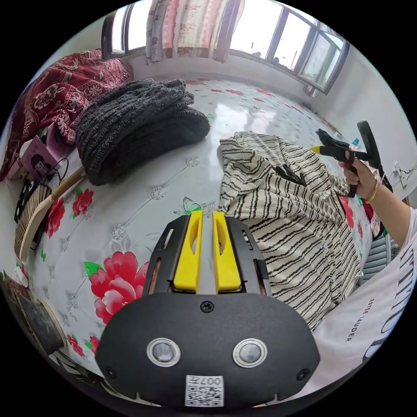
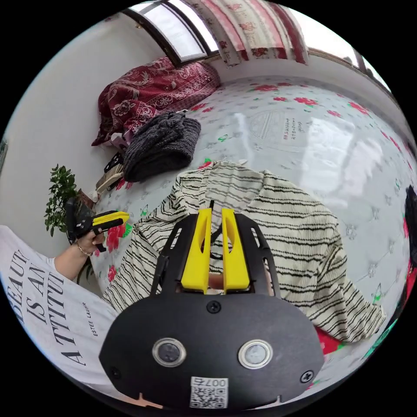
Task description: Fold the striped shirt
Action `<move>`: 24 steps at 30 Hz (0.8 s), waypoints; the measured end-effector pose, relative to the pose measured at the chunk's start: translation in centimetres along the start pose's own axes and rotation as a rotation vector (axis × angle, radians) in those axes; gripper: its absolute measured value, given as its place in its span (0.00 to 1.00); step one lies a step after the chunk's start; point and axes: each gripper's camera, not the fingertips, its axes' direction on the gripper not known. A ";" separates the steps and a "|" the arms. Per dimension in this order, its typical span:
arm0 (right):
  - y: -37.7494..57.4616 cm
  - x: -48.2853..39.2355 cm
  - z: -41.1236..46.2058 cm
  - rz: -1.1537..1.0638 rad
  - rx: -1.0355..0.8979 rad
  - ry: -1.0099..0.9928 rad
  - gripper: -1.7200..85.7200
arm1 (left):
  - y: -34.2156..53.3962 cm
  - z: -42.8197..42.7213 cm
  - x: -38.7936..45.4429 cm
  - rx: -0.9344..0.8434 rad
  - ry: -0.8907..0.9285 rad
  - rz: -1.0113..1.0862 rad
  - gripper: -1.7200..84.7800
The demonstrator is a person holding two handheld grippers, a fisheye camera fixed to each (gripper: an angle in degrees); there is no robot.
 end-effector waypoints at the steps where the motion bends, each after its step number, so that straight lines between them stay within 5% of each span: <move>1: 1.2 0.7 -1.0 0.041 -0.006 -0.026 0.08 | -1.4 0.1 0.1 0.002 -0.010 0.038 0.08; 6: 7.1 0.5 -3.7 0.063 -0.010 0.145 0.09 | -8.4 1.1 2.8 0.038 0.044 0.242 0.11; 10: 10.1 -0.8 -1.5 -0.061 -0.210 0.242 0.08 | -12.8 3.4 8.1 0.018 0.088 0.448 0.14; 16: 9.3 -2.5 2.6 -0.207 -0.405 0.316 0.06 | -13.7 9.2 12.8 -0.092 -0.204 0.623 0.02; 20: 8.5 -2.7 4.2 -0.271 -0.476 0.481 0.03 | -13.8 7.3 9.5 -0.072 -0.178 0.514 0.01; 24: 6.8 -3.4 1.6 -0.280 -0.468 0.407 0.02 | -13.5 4.9 5.9 -0.043 -0.190 0.422 0.01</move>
